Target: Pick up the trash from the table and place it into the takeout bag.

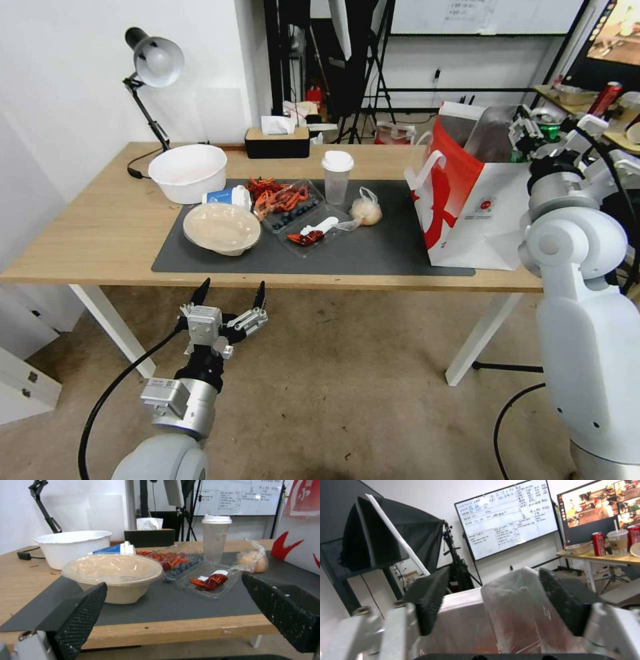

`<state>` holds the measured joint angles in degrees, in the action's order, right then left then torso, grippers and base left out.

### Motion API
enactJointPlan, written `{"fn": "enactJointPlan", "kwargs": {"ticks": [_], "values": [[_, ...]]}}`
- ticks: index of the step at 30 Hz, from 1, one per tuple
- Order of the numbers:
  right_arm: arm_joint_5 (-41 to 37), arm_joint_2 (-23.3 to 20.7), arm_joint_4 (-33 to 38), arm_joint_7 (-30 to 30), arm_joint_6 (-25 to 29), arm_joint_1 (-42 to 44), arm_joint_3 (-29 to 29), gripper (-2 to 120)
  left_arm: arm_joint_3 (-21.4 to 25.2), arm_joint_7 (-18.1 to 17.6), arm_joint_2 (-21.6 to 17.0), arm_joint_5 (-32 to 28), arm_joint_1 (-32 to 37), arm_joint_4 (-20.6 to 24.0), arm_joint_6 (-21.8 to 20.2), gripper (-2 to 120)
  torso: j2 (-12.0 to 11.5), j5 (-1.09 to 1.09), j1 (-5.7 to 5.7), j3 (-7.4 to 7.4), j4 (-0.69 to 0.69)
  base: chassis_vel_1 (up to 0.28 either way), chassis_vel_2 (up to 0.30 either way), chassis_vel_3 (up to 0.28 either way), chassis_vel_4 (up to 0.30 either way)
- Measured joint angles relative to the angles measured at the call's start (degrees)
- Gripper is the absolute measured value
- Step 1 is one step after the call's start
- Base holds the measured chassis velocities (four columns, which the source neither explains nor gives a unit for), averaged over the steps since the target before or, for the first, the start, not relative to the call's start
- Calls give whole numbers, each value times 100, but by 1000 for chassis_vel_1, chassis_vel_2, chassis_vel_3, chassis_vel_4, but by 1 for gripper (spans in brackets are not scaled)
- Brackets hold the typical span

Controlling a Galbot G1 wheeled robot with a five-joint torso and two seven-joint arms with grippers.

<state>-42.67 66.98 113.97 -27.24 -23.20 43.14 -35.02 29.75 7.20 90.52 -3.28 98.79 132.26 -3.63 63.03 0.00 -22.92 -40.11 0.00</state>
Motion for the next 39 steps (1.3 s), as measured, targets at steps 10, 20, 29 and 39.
{"fn": "enactJointPlan", "kwargs": {"ticks": [10,20,29,39], "values": [[-593,-20,134,381,458,49,-20,100,-6,2,-1,6,-4,-7,9,99,0,0,0,0,1,0,0,0,0],[-814,-65,768,1290,717,830,102,100,22,-5,-18,-8,-17,-7,9,100,0,0,0,1,0,0,0,0,0],[396,-223,1662,1637,779,2144,465,100,24,-11,-30,-34,-48,-30,20,100,0,0,1,1,1,0,0,0,0],[2081,45,1823,1263,1734,4067,955,100,20,-23,-76,-69,-70,-74,60,100,0,-1,1,1,0,0,0,0,0]]}}
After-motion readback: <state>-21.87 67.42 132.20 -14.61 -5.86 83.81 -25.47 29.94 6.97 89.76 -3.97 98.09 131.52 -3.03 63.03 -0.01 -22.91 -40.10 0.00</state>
